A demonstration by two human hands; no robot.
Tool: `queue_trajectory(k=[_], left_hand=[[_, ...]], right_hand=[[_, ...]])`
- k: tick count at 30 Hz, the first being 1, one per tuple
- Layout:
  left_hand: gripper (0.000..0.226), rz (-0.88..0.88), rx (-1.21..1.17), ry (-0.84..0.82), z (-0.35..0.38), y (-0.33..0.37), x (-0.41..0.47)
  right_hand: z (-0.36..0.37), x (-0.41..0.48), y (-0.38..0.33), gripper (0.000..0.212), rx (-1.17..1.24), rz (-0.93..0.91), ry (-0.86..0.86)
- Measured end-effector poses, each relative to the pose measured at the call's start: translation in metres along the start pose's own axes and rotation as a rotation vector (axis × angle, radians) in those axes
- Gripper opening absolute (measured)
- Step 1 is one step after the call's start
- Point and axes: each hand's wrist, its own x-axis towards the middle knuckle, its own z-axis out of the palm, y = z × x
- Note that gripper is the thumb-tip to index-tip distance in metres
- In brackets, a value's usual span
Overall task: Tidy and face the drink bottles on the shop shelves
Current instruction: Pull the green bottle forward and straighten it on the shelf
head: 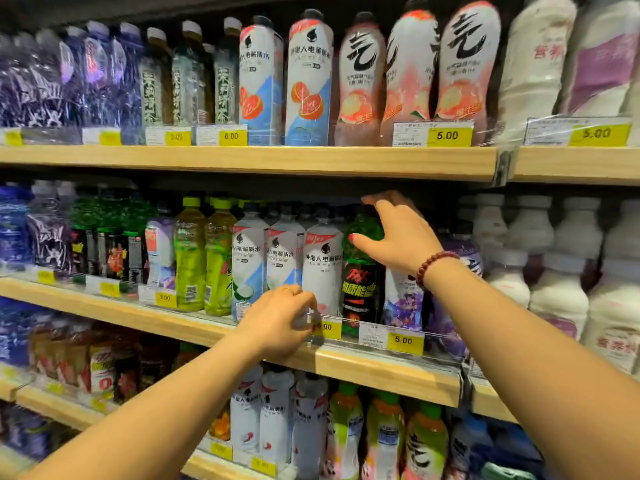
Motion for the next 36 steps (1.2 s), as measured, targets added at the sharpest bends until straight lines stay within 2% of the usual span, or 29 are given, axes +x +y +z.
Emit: queue_trajectory(k=[3,8,14,18,23,30,33,36], left_hand=[[0.020,0.018,-0.004,0.056,0.010,-0.009,0.005],[0.029,0.049,-0.055,0.043,0.017,-0.022,0.013],[0.028,0.091,-0.059,0.056,0.019,-0.031,0.019],[0.029,0.110,-0.064,0.076,0.019,-0.031,0.017],[0.030,0.115,-0.080,0.092,0.020,-0.030,0.015],[0.024,0.098,-0.199,0.093,0.017,-0.036,0.013],[0.029,0.084,-0.347,0.125,0.010,-0.037,0.013],[0.044,0.097,-0.619,0.187,-0.008,-0.030,0.012]], right_hand=[[0.008,0.014,0.003,0.081,-0.140,0.021,-0.070],[0.011,0.019,0.001,0.089,-0.194,0.008,-0.075],[0.007,-0.003,-0.005,0.107,-0.079,-0.074,-0.074],[0.011,-0.008,-0.006,0.109,0.145,-0.057,-0.079],[0.028,-0.015,-0.011,0.098,0.260,-0.039,0.046],[0.027,-0.030,-0.014,0.086,0.326,-0.145,0.238],[0.017,-0.033,-0.021,0.085,0.308,-0.224,0.328],[-0.005,-0.023,-0.034,0.082,0.301,-0.330,0.424]])
